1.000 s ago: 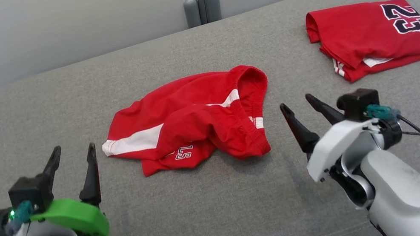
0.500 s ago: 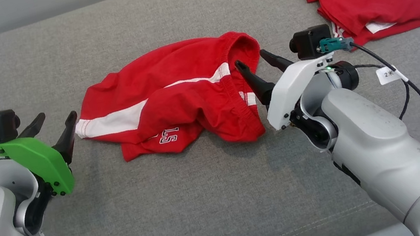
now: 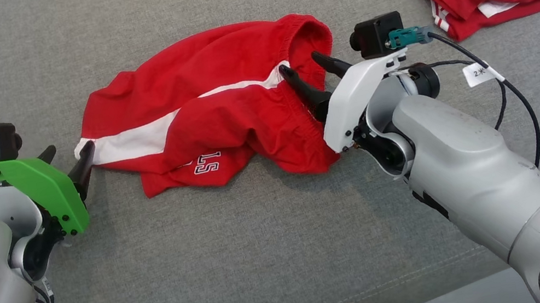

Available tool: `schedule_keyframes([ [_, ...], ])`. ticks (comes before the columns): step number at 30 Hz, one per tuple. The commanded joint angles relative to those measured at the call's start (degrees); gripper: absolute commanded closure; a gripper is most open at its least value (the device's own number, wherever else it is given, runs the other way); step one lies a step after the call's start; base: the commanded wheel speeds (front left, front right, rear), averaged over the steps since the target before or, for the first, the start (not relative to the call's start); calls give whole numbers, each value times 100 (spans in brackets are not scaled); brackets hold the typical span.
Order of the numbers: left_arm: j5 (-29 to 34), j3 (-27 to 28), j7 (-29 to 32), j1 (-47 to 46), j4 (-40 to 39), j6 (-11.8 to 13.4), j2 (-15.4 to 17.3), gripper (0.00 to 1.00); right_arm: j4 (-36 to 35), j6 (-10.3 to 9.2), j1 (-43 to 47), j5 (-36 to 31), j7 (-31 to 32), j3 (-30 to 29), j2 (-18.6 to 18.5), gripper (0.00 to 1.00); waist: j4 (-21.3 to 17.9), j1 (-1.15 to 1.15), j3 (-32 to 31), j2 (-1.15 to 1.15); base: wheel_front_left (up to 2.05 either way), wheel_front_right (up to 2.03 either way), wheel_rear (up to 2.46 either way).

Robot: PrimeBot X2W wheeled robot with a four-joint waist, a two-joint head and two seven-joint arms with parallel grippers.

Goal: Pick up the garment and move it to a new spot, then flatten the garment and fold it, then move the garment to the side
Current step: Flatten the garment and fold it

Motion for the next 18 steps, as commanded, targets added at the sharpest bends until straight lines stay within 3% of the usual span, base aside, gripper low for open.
schedule_keyframes([
  [1,-79,-62,-45,-113,88,-9,10,0,34,0,-88,104,-42,89,-12,0,-1,-1,53,0,0,0,0],
  [11,-521,-489,-222,-345,542,-9,-140,0,261,0,-439,682,-253,725,-10,0,24,-1,269,0,0,0,0],
  [12,-588,-532,-208,-355,570,-9,-164,2,275,0,-477,713,-277,785,-9,22,24,-1,293,0,0,0,0],
  [13,-621,-588,-197,-370,597,-9,-176,50,294,0,-509,747,-309,837,-9,69,26,-1,314,0,0,0,0],
  [14,-635,-641,-218,-392,619,-9,-186,70,315,-1,-532,776,-340,896,-9,100,30,-1,331,0,0,0,0],
  [15,-653,-693,-228,-407,643,-9,-198,100,331,0,-550,819,-349,957,-9,100,38,-1,345,0,0,0,0],
  [18,-691,-791,-321,-461,681,-10,-204,100,369,0,-604,882,-381,1060,-10,100,49,-1,357,0,0,0,0],
])
